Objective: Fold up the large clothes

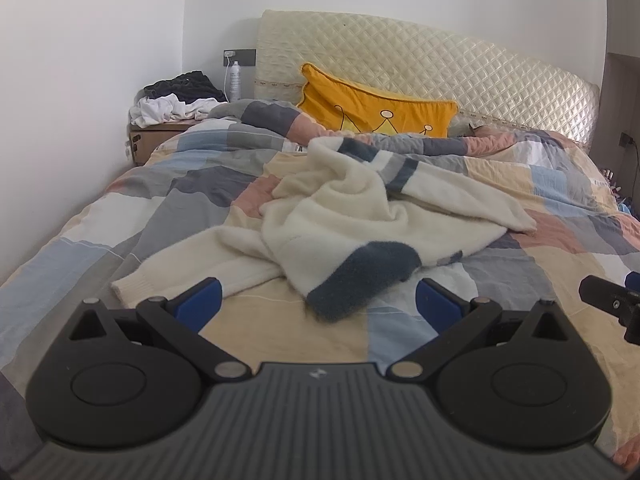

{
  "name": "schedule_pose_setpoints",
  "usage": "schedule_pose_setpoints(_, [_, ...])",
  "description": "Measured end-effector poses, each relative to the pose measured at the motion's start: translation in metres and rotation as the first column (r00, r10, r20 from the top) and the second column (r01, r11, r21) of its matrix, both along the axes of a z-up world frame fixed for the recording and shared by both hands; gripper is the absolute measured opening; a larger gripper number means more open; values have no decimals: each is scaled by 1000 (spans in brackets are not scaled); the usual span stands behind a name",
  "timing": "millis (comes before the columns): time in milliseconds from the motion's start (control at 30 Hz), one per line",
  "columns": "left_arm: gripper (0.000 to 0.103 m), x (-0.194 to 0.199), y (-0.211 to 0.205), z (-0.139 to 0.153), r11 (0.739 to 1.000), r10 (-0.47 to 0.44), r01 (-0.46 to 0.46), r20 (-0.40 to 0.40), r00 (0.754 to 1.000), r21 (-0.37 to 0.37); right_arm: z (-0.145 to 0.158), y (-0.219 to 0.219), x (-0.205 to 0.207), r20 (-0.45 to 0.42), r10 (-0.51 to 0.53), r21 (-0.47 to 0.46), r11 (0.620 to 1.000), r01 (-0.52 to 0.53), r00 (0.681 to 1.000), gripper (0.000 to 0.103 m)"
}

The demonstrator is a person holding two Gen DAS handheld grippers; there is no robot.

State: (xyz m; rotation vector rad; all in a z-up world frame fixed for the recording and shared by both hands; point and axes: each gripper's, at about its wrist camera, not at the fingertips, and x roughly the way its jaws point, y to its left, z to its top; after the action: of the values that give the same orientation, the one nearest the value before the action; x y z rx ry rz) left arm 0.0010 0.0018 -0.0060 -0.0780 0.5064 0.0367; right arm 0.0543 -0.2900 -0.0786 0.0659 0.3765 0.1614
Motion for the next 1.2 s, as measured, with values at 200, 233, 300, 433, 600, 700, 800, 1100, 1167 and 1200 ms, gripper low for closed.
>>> schedule_pose_setpoints(200, [103,0,1,0,1000,-1,1,0,1000,2,0,1,1,3,7,-5,1000,-7,1000,103])
schedule_pose_setpoints(233, [103,0,0,-1,1000,-2,2,1,1000,-2,-1,1,1,0,7,-8,1000,-7,1000,103])
schedule_pose_setpoints(300, [103,1,2,-1,1000,-4,4,3,1000,-12,-2,2,2,-1,7,-17,1000,-7,1000,103])
schedule_pose_setpoints(433, [103,-1,3,-3,1000,-9,9,19,1000,-5,-1,7,2,9,11,-46,999,-10,1000,103])
schedule_pose_setpoints(600, [103,-3,-3,-2,1000,-24,23,39,999,19,3,10,-6,47,-7,-70,997,10,999,103])
schedule_pose_setpoints(700, [103,-5,-4,-1,999,-34,33,45,998,25,3,8,-8,59,-18,-72,997,22,998,103])
schedule_pose_setpoints(800, [103,-7,-7,-1,999,-26,24,51,998,44,2,6,-6,46,-2,-42,999,4,999,103])
schedule_pose_setpoints(1100, [103,-8,-8,0,999,-31,30,37,999,37,-1,15,-13,58,57,-58,997,-54,997,103])
schedule_pose_setpoints(1167, [103,-8,-7,4,999,-31,30,25,999,40,0,16,-16,71,55,-59,997,-51,996,103])
schedule_pose_setpoints(1200, [103,-9,-7,6,998,-39,37,28,999,45,1,16,-18,75,56,-58,997,-52,996,103])
